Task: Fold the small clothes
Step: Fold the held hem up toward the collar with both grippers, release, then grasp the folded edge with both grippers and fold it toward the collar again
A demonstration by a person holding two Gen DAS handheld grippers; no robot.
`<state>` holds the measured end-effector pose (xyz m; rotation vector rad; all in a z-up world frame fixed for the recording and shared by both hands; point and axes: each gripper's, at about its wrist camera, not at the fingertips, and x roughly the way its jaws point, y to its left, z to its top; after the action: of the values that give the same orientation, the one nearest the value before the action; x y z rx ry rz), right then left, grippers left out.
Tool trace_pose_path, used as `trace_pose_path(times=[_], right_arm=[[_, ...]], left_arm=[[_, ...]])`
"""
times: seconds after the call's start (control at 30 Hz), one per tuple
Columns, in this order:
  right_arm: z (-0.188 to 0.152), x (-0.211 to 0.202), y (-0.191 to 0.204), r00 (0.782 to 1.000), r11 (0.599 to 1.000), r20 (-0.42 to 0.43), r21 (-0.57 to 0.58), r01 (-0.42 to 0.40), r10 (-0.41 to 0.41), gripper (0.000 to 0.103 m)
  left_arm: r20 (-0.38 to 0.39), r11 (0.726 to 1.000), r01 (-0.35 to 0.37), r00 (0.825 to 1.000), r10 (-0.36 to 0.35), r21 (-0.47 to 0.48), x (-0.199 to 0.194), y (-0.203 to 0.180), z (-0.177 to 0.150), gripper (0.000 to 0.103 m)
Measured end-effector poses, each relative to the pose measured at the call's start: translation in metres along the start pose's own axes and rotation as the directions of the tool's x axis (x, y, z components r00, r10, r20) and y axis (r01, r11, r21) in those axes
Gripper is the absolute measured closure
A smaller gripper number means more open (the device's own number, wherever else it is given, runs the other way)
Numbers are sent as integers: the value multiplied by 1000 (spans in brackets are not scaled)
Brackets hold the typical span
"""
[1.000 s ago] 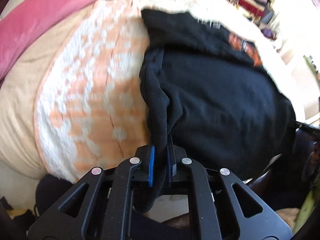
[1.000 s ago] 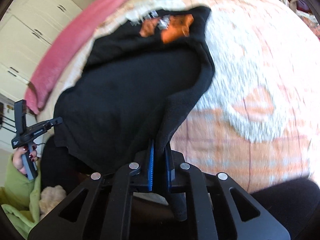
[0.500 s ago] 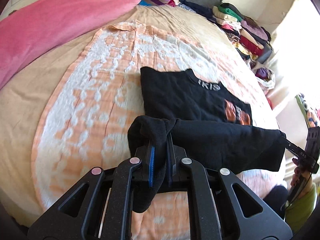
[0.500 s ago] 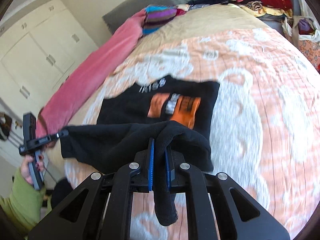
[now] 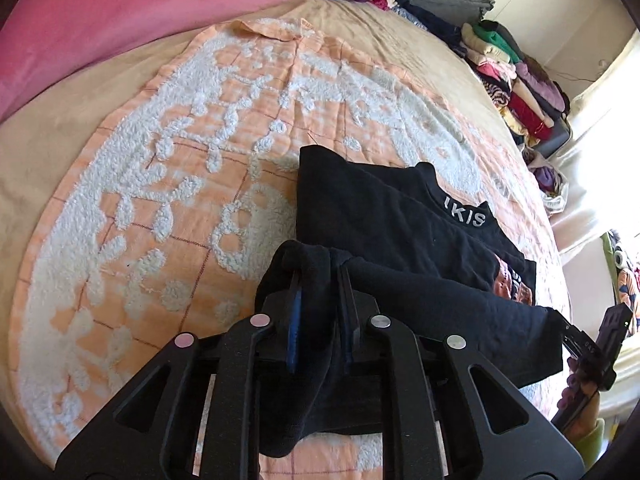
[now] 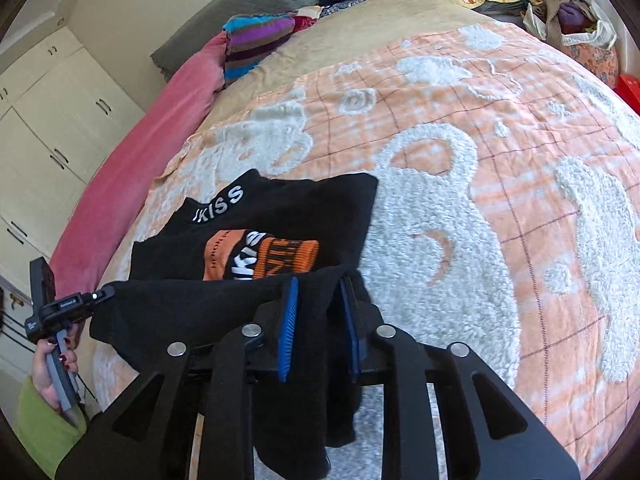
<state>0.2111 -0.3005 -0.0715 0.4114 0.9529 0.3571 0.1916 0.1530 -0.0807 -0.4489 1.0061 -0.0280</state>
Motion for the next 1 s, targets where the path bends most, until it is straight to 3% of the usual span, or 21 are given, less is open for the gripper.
trace_pose_path(times=[0.07,0.13,0.27,0.43,0.63,0.8,0.87,0.9,0.93,0.97,1.0], right_arm=[[0,-6,-4,1000,1000,25,14,-3,3,70],[1,-15,-9,999,999,45,33,-19,17,70],[2,-31,-6,997,997,57,38,-63,61,70],[-18,-38,13,1000,998,8,-67,-16,17,61],[-34,-38,19,999,997,-33,-79,-14,12,57],[-46,-31,21,996,996,-93,-87,-17,9,52],[-49,-26,22,993,995,-117,-95,-11,0,52],[-50,-24,23,992,995,-125,-97,-13,1,58],[-51,-22,23,991,995,-133,-103,-9,-5,73],[-51,-22,23,991,994,-135,-113,2,-18,76],[-51,-22,23,991,993,-136,-114,-6,-10,82]], left_arm=[[27,1000,-5,1000,5,14,-7,-2,-4,91],[68,1000,-3,998,2,19,-18,-5,-8,82],[130,1000,-6,991,4,14,-45,-5,-21,79],[109,998,-26,994,20,50,-59,-2,-32,71],[54,999,-24,998,21,43,-55,6,-47,59],[20,998,-3,1000,2,55,-43,0,-53,56],[14,997,-16,1000,15,69,-38,-5,-57,56],[10,998,-14,1000,14,68,-35,-6,-58,63],[4,998,-6,1000,6,63,-33,-6,-59,82],[-8,999,17,1000,-16,52,-31,-6,-59,95],[-16,998,49,999,-48,33,-30,-5,-58,98]])
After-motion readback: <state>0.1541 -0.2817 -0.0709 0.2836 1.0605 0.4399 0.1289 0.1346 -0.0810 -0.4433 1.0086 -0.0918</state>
